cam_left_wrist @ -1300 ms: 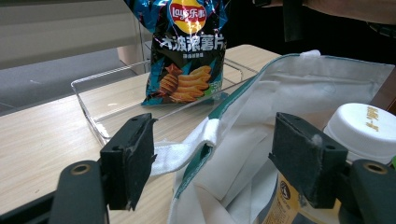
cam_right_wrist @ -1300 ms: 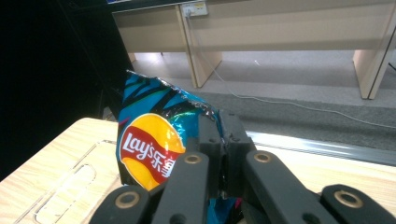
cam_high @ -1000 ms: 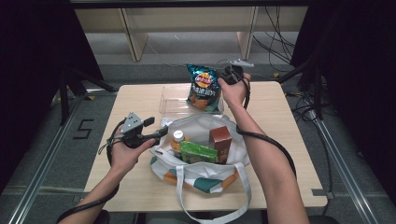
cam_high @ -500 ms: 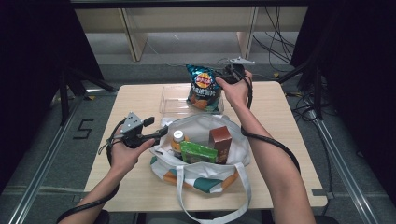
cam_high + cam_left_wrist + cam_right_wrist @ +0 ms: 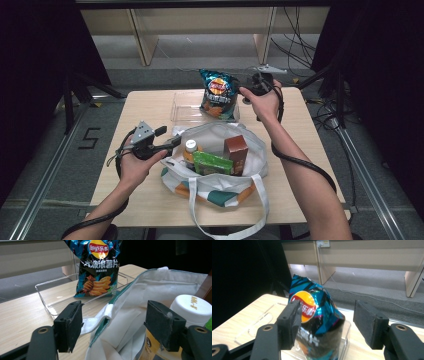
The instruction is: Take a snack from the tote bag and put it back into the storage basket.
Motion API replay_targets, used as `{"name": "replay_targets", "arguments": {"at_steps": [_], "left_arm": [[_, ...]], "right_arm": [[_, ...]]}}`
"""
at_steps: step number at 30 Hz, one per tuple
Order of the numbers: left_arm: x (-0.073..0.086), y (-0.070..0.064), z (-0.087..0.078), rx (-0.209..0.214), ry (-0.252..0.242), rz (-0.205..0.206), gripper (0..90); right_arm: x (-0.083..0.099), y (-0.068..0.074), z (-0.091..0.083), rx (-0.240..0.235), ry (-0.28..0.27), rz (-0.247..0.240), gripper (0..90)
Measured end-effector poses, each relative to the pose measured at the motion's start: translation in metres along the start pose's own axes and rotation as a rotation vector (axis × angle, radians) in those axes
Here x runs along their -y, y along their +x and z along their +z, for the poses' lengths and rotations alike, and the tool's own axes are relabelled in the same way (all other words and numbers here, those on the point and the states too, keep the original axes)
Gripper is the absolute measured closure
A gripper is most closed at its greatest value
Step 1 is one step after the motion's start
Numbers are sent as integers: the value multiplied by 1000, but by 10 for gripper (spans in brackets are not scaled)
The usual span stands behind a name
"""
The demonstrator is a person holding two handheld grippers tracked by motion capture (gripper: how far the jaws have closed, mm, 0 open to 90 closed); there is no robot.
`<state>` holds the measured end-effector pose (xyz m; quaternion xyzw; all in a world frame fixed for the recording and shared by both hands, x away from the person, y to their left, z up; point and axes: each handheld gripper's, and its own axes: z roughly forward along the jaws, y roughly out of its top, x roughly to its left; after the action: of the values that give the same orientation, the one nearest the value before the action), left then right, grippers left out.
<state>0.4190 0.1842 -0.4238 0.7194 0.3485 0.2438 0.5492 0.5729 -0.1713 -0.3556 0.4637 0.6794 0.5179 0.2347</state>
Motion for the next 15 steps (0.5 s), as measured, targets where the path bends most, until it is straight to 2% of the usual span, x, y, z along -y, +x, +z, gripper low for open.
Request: {"name": "replay_targets", "arguments": {"at_steps": [1, 2, 4, 5, 6, 7, 8, 9, 11, 14, 15], "left_arm": [[0, 0, 1, 4, -1, 1, 292], [0, -1, 1, 6, 0, 5, 292], [-1, -2, 2, 9, -5, 4, 292], [-1, -2, 2, 10, -6, 6, 292], [-2, -3, 2, 10, -7, 6, 292], [-2, -3, 3, 13, -12, 9, 292], [-2, -4, 3, 12, -11, 12, 292], [-2, -4, 3, 12, -9, 9, 292], [-2, -5, 4, 13, -8, 7, 292], [-2, -4, 4, 4, -9, 9, 292], [-2, -4, 5, 8, -15, 7, 292]], "right_arm": [[0, -1, -5, 1, 1, -11, 399], [1, -1, -10, -3, 0, 2, 399], [2, -5, -18, -15, -14, -25, 398], [3, -2, -24, -11, -3, 10, 398], [5, -2, -27, -18, -11, 10, 398], [6, -4, -31, -21, -13, -15, 398], [6, -3, -35, -23, -2, 2, 397], [8, -4, -38, -21, -12, -19, 396], [9, -2, -45, -26, -4, -8, 394], [11, -4, -52, -29, -10, -27, 394], [12, -3, -54, -37, -11, -12, 394]]}}
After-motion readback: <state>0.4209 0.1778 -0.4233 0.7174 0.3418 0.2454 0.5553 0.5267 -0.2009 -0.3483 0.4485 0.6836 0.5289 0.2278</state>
